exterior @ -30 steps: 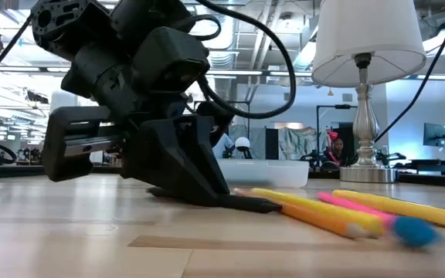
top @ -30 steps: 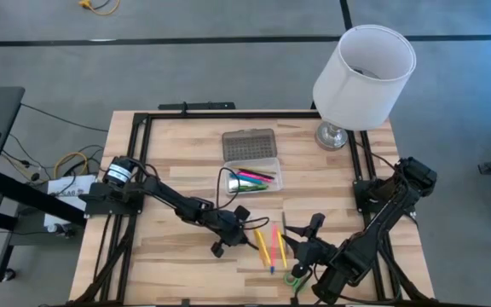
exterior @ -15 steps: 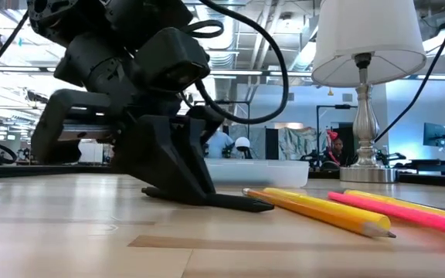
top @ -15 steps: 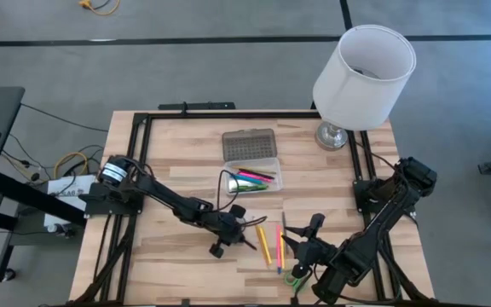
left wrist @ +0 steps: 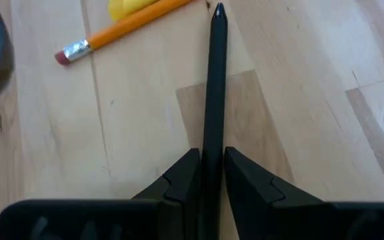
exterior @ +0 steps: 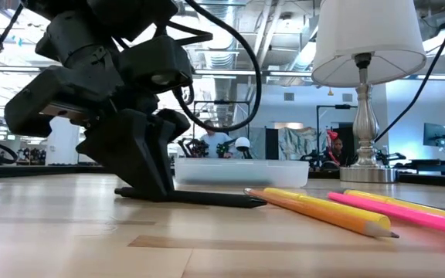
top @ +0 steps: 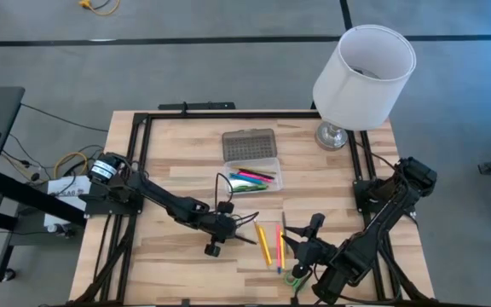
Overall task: Pick & place school supplies into a supply box
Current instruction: Put the black pen into the gray supply box
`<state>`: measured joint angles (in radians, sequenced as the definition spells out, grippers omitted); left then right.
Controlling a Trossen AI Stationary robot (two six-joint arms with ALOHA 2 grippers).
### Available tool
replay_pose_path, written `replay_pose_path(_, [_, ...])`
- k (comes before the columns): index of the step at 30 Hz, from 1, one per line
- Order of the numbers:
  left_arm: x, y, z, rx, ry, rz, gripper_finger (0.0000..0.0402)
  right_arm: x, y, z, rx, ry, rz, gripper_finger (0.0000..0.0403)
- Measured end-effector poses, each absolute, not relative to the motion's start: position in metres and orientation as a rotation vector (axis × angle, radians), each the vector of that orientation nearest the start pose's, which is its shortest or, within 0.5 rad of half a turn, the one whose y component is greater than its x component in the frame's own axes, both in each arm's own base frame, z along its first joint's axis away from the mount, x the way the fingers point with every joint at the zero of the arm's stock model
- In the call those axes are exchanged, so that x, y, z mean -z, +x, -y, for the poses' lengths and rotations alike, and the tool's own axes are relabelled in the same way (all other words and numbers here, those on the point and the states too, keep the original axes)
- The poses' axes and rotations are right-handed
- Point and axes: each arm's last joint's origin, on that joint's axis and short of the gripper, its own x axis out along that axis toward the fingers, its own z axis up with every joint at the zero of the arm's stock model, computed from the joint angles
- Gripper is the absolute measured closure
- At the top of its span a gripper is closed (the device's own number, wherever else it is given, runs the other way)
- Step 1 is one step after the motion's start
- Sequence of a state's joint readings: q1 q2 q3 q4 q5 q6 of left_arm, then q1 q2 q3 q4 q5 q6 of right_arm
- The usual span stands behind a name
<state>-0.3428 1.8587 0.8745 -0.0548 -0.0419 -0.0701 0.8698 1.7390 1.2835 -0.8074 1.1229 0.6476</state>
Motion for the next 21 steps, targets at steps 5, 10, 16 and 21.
replay_pose_path(5, [-0.1030, 0.3110, 0.1122, 0.274, 0.187, -1.009, 0.0333, -0.2334, 0.2364, -0.2387, 0.410, -0.442, -0.560, 0.0285])
replay_pose_path(10, [-0.1035, 0.3124, 0.1131, 0.312, 0.242, -0.969, 0.0333, -0.2334, 0.2364, -0.2387, 0.410, -0.442, -0.560, 0.0285])
replay_pose_path(16, [-0.1036, 0.3130, 0.1134, 0.319, 0.251, -0.959, 0.0333, -0.2334, 0.2364, -0.2387, 0.410, -0.442, -0.560, 0.0285])
replay_pose_path(21, [-0.1043, 0.3140, 0.1137, 0.320, 0.249, -0.947, 0.0314, -0.2334, 0.2364, -0.2387, 0.410, -0.442, -0.560, 0.0285])
